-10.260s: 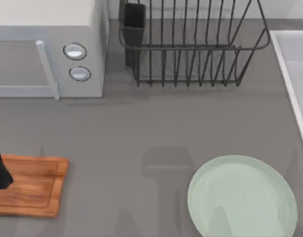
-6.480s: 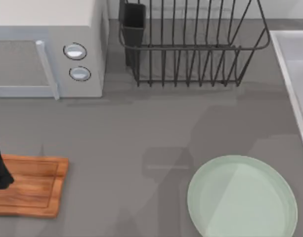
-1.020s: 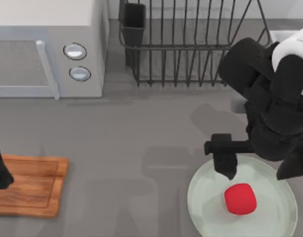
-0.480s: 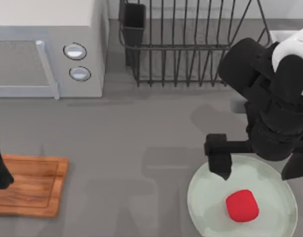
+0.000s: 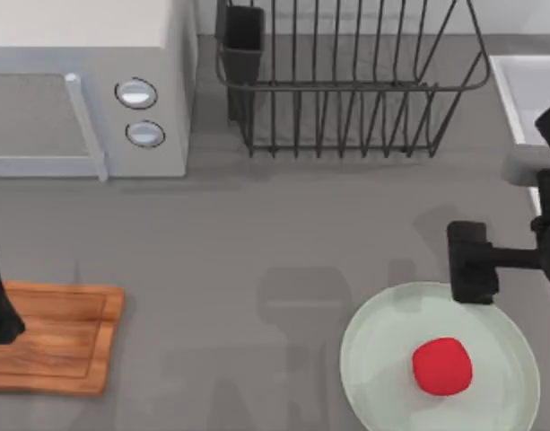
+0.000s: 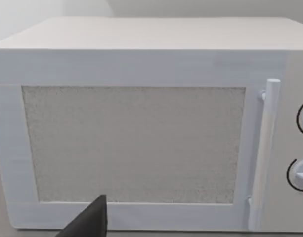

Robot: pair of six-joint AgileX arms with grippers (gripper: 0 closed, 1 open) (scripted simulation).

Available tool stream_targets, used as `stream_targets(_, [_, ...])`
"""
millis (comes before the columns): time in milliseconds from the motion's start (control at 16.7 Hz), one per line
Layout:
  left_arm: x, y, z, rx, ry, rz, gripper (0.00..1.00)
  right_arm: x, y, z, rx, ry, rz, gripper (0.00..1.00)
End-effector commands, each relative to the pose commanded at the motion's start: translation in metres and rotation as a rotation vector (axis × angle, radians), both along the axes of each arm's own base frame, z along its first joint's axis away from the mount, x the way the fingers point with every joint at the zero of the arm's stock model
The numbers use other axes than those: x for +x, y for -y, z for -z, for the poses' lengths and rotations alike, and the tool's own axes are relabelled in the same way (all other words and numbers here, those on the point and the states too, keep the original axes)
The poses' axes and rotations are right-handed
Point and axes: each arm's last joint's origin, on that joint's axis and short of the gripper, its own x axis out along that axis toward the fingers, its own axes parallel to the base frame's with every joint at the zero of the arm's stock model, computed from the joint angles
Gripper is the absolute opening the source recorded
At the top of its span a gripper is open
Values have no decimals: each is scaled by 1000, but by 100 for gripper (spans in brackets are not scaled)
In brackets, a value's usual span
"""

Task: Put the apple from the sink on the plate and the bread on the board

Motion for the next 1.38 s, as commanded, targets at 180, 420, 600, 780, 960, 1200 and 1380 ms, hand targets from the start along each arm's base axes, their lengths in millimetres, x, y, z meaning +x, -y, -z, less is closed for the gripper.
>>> stream_targets(180, [0,0,0,0,0,0,100,-29,39,-3,79,270,9,100])
stream_targets(420, [0,0,0,0,0,0,100,-70,80,14,100,699,39,100])
stream_targets(600, [0,0,0,0,0,0,100,-89,98,40,37,982,71,100])
stream_targets(780, [0,0,0,0,0,0,100,-95,109,66,-58,1171,100,100])
stream_targets(960, [0,0,0,0,0,0,100,-96,114,81,-125,1263,118,100])
stream_targets(1200, [0,0,0,0,0,0,100,-96,115,82,-132,1271,119,100])
stream_targets(1380, [0,0,-2,1,-8,-2,100,-96,115,82,-132,1271,119,100])
